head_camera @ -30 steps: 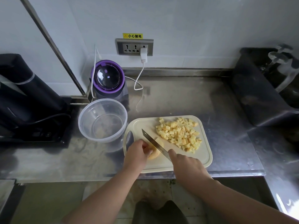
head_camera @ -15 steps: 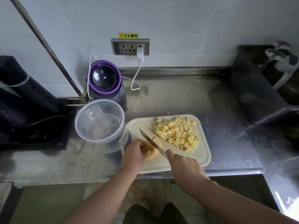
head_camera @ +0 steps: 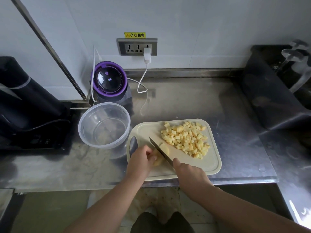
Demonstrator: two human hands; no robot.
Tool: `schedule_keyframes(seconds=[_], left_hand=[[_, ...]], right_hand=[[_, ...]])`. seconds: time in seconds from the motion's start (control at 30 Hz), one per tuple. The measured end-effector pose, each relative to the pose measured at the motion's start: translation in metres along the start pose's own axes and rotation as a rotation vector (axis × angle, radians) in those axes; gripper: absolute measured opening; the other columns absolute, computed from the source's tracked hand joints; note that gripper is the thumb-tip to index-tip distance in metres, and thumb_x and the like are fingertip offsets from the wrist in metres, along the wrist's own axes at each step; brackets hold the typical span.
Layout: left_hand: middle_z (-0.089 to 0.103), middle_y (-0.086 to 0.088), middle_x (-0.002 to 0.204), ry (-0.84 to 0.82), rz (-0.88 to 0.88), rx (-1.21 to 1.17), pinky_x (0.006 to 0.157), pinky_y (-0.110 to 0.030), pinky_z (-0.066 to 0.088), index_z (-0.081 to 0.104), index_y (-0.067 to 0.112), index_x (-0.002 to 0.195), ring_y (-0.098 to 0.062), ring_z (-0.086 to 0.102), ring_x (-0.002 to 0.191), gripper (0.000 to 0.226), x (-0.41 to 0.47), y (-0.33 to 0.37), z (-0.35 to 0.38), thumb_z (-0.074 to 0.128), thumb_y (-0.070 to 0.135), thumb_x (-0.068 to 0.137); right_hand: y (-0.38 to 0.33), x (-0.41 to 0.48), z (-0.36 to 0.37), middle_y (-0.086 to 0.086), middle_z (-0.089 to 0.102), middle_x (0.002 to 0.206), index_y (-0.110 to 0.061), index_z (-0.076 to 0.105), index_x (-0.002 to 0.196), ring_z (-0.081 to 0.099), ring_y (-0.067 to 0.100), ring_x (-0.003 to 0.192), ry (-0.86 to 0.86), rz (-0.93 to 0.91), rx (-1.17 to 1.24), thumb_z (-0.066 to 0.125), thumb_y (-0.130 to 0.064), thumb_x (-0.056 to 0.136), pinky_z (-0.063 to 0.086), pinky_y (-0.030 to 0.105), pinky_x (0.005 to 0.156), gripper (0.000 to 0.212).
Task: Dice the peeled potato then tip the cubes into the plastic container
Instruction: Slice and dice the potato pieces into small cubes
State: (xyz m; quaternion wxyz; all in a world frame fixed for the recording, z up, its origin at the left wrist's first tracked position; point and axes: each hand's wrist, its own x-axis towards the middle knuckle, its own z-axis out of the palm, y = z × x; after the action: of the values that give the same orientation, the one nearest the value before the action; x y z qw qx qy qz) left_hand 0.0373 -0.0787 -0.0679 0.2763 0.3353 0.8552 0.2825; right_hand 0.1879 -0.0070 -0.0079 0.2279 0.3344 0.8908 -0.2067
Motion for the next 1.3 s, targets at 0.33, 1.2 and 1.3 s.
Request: schedule_keyframes(seconds=[0.33, 1.2, 1.3], left_hand=[[0.065, 0.009, 0.099, 0.062, 0.008, -0.112, 0.09, -0.03, 0.051, 0.063, 0.017, 0.107, -0.011, 0.063, 0.096, 0.021, -0.015, -0.003, 0.0, 0.065, 0.028, 0.089], [0.066, 0.01, 0.092, 0.056, -0.012, -0.114, 0.079, -0.019, 0.046, 0.065, 0.017, 0.101, -0.008, 0.062, 0.089, 0.013, -0.01, -0.004, 0.001, 0.066, 0.021, 0.089], [0.064, 0.011, 0.09, 0.047, -0.022, -0.117, 0.078, -0.02, 0.044, 0.064, 0.017, 0.098, -0.009, 0.062, 0.089, 0.01, -0.01, -0.005, 0.001, 0.065, 0.021, 0.089]], right_hand=[[0.0, -0.011, -0.011, -0.004, 0.047, 0.078, -0.022, 0.024, 0.134, 0.047, 0.009, 0.061, 0.096, -0.005, -0.007, 0.052, -0.007, 0.096, 0.043, 0.02, 0.054, 0.049], [-0.008, 0.007, -0.001, -0.006, 0.047, 0.081, -0.02, 0.026, 0.141, 0.062, 0.011, 0.075, 0.008, -0.046, -0.052, 0.056, -0.014, 0.098, 0.052, 0.022, 0.063, 0.053], [-0.006, 0.007, -0.004, -0.005, 0.047, 0.078, -0.02, 0.028, 0.138, 0.057, 0.01, 0.07, -0.005, -0.008, -0.014, 0.053, -0.008, 0.097, 0.049, 0.02, 0.057, 0.05]])
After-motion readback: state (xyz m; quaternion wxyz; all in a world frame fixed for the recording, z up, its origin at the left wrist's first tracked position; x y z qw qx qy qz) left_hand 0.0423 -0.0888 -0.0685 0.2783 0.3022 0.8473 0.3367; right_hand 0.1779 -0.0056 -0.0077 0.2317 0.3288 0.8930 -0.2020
